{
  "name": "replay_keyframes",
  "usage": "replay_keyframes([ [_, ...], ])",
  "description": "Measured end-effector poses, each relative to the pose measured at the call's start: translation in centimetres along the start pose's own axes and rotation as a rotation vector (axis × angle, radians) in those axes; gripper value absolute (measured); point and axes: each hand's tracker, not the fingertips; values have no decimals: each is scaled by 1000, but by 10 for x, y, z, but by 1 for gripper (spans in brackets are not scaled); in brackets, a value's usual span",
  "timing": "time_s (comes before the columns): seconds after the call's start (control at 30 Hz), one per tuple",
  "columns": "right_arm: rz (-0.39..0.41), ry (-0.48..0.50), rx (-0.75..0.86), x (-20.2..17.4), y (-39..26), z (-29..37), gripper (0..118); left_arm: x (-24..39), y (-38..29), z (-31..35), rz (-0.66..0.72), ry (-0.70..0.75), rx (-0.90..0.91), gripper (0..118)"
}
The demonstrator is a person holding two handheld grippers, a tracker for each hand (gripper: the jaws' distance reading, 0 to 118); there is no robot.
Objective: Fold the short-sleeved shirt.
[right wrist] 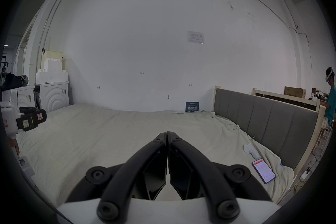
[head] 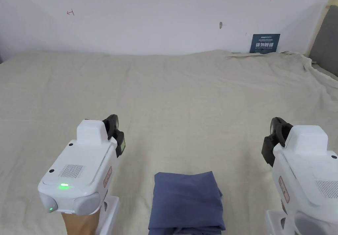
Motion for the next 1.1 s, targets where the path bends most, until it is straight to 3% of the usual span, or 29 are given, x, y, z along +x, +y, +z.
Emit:
replay_keyframes([
  [0.33, 19, 17, -16, -22, 5, 4, 0, -19, -10, 3, 50, 49, -29, 0],
  [0.43, -7, 49, -41, -28, 0, -1, 0, -21, -12, 2, 69, 48, -43, 0],
  [0.67, -57, 115, -160, -46, -51, -30, 0, -27, -26, -3, 106, 29, -124, 0],
  [1.1, -25, 171, -393, -85, -162, -66, 0, -36, -68, -22, 227, -67, -378, 0],
])
